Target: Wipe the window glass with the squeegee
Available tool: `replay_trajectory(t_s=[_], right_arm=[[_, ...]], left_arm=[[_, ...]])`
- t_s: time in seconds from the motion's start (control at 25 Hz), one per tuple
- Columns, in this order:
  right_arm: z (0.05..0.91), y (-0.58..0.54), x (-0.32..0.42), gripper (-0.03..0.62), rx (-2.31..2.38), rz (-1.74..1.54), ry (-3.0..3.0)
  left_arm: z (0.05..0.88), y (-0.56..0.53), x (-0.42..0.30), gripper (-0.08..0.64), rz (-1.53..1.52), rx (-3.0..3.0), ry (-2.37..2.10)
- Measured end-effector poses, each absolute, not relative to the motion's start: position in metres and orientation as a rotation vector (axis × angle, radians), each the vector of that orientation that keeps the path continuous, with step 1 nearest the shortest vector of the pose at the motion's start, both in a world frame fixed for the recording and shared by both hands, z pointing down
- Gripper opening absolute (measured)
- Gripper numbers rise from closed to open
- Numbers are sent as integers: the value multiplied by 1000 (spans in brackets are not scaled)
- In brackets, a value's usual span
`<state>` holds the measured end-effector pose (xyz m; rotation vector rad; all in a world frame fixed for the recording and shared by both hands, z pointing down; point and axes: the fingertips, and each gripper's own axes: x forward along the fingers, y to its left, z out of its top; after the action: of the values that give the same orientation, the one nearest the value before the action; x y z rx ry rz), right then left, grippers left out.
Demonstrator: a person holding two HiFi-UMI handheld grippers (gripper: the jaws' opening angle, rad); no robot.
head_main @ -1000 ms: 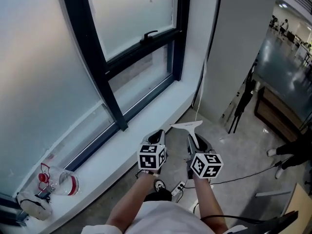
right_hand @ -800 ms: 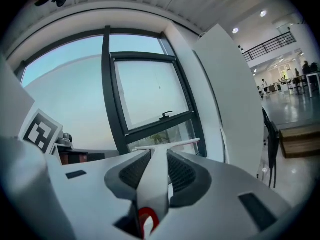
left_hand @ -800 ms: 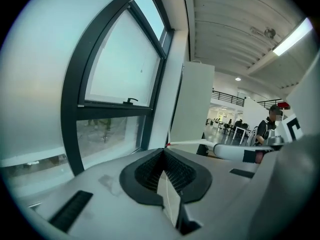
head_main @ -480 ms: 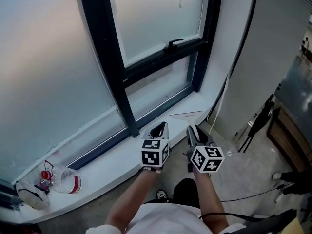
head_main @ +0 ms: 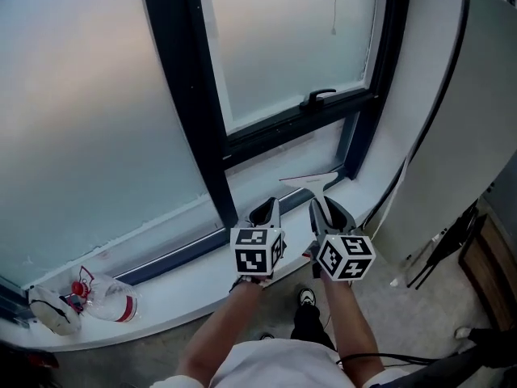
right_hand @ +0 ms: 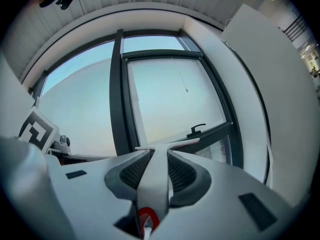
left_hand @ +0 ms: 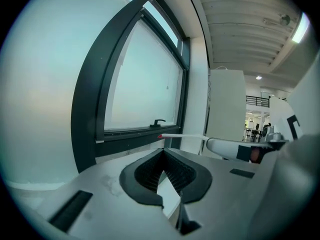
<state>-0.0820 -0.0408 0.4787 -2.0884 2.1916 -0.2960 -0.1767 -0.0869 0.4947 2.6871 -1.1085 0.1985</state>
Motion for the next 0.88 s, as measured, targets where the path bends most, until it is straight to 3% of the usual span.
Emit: replay_trajectory(t_s=[0.36, 0.88], right_arm=[[412, -172, -36, 92, -1874, -144, 2351], [188, -293, -68, 92, -1503, 349, 2388]], left_arm=[[447, -195, -130, 0, 133, 2624, -1327], [275, -304, -152, 0, -112, 2565, -1729]])
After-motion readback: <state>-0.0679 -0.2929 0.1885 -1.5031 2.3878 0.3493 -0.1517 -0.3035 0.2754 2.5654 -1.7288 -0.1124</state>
